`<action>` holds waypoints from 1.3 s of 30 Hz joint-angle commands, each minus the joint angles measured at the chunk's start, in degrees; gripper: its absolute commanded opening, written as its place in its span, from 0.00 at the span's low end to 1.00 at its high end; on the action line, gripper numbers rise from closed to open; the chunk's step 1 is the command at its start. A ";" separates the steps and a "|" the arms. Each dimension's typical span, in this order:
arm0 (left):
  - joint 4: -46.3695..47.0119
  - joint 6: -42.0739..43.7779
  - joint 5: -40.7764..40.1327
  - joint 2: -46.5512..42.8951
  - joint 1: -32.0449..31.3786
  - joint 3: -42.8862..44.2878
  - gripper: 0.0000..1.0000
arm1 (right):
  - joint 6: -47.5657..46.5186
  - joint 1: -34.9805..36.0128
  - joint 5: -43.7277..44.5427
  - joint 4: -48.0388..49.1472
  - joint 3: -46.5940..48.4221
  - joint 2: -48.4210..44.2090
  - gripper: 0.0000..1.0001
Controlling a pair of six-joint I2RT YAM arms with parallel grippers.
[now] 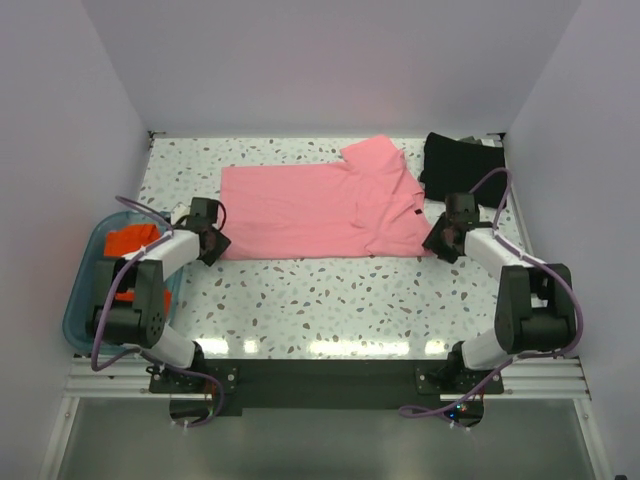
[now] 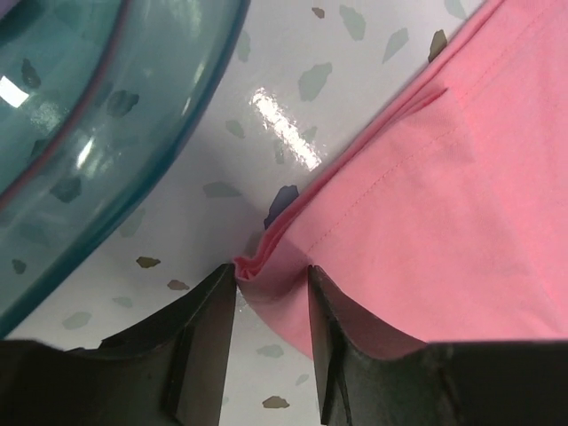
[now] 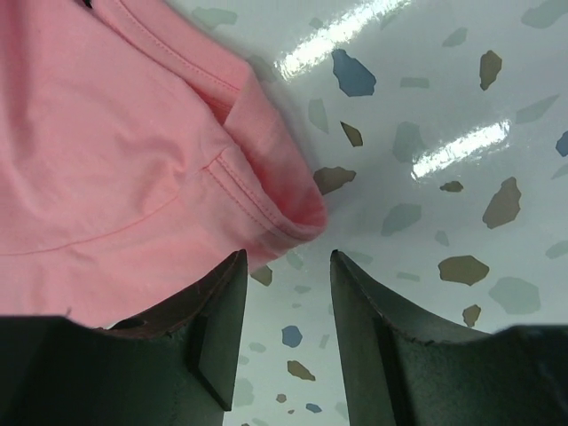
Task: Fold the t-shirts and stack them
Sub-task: Fold the tshirt
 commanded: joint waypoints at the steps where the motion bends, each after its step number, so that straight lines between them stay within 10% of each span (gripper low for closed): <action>1: -0.44 -1.20 -1.96 3.64 0.18 -0.48 0.42 | -0.09 0.00 0.59 4.66 -0.18 1.97 0.47; 8: -0.88 -1.11 -2.40 4.96 0.18 -0.04 0.24 | 0.70 -0.26 0.15 7.04 -0.09 5.14 0.42; 10: -1.23 -0.93 -2.49 4.87 0.18 0.31 0.19 | 0.70 -0.26 0.42 6.87 0.17 5.50 0.17; 14: -4.03 -0.67 -3.98 3.65 0.27 1.36 0.00 | 0.09 -1.58 0.33 4.41 1.75 5.06 0.00; 35: -18.63 -3.92 -8.82 -22.10 0.27 -9.09 0.00 | -1.14 -7.38 -2.48 -16.59 -8.35 -28.59 0.04; 39: -20.21 -3.75 -6.80 -28.43 0.36 -12.52 0.07 | 0.00 -7.47 -3.62 -21.25 -9.14 -37.21 0.20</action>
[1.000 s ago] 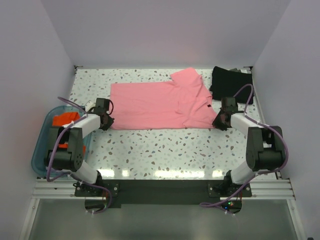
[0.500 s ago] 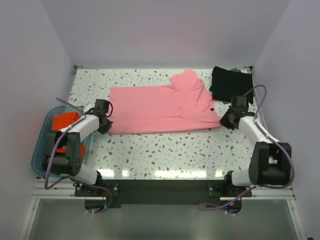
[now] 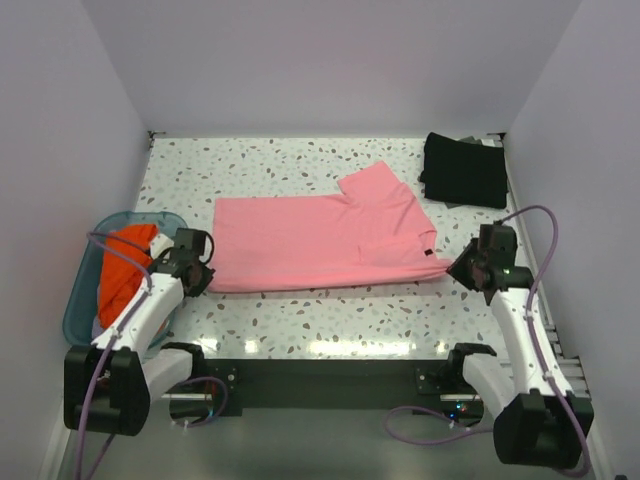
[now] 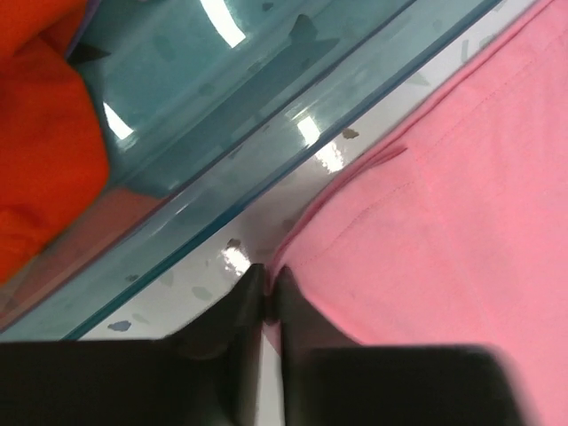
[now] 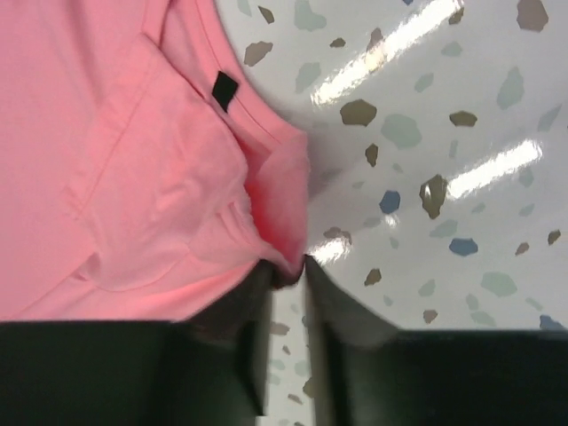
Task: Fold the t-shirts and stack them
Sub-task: Fold the tshirt
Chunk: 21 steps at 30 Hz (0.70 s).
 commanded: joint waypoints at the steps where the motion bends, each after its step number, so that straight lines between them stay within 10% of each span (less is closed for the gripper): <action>1: -3.99 -0.56 -0.77 -5.76 0.27 -1.81 0.26 | 0.42 -0.65 0.14 -6.35 0.54 -6.02 0.34; 4: -4.09 1.99 1.43 -11.12 0.27 -1.64 0.70 | -0.37 -0.65 0.83 -7.33 2.90 -8.05 0.56; 7: -4.27 5.41 1.35 -15.26 0.27 2.22 0.84 | -2.65 -0.65 1.28 -5.85 5.98 -5.96 0.68; 15: 9.62 18.33 7.76 2.79 0.18 22.14 0.81 | -7.05 2.59 -6.73 8.13 19.77 16.00 0.74; 21: 7.87 20.98 2.85 27.67 0.09 39.92 0.58 | -12.40 8.40 -3.03 10.69 41.56 38.91 0.69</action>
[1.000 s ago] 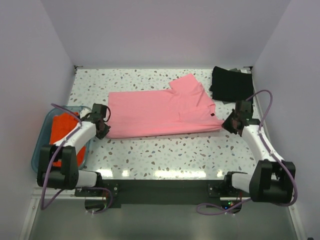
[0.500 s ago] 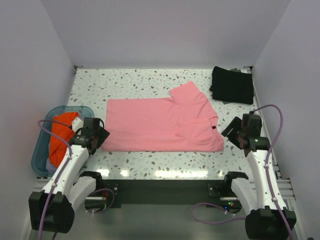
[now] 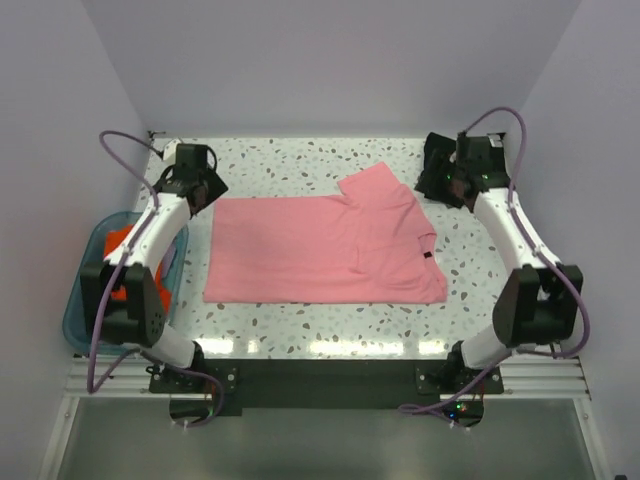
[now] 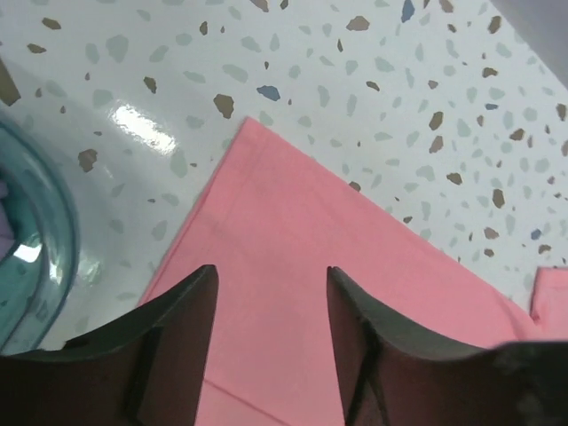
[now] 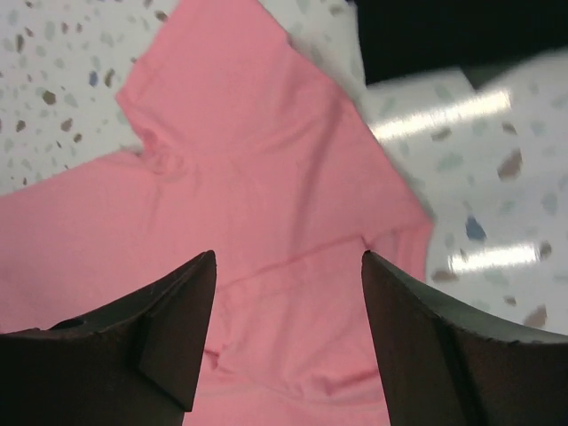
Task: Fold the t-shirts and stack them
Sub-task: Fold the tshirt
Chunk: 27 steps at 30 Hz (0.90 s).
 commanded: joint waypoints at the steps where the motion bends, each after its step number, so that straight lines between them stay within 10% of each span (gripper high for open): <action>1: -0.29 3.71 -1.88 10.28 0.01 6.99 0.52 | -4.92 1.84 1.01 5.46 13.21 9.62 0.68; 11: -3.81 -1.82 -6.53 30.88 0.01 23.44 0.38 | -13.52 2.63 -0.31 7.58 39.96 36.97 0.61; 27: -1.08 -7.62 -11.37 36.43 0.01 21.60 0.43 | -21.53 5.19 2.06 11.80 45.43 50.43 0.61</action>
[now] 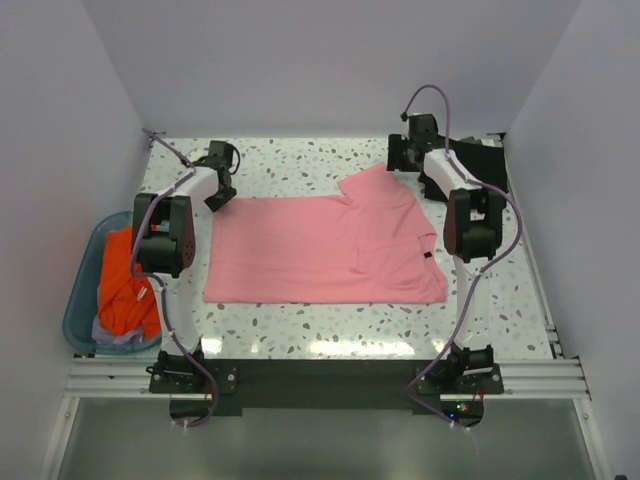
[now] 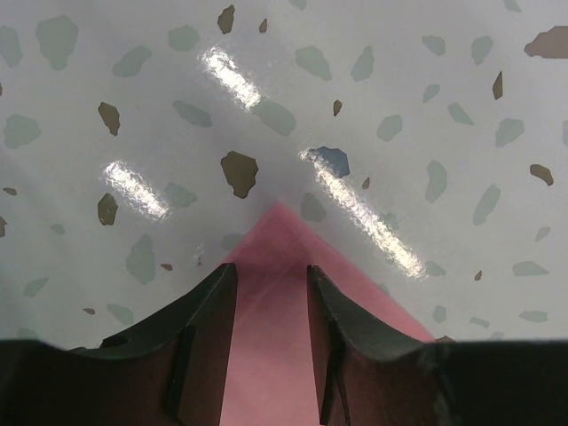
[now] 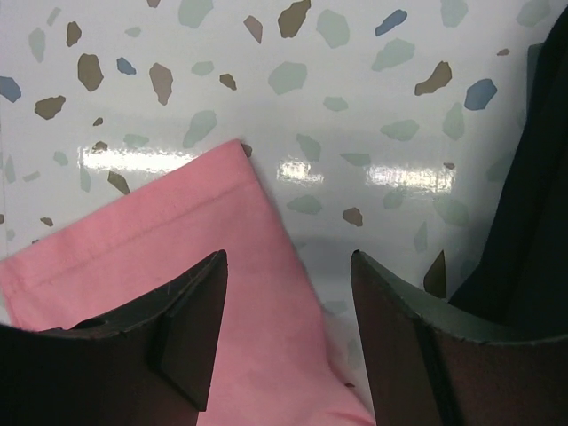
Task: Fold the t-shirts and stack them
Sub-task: Fold the tshirt
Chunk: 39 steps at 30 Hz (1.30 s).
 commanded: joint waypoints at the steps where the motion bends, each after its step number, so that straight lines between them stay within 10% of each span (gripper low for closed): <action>1: 2.31 -1.96 -2.58 0.02 0.01 0.90 0.43 | -2.67 0.55 1.10 2.95 3.67 1.60 0.61; 24: 6.70 2.43 -1.44 -0.42 0.01 1.25 0.43 | -6.54 4.33 6.11 -1.62 13.41 10.03 0.65; 39: 8.46 9.37 0.23 -0.42 0.01 3.71 0.44 | -6.28 4.95 5.85 -10.85 22.21 14.61 0.36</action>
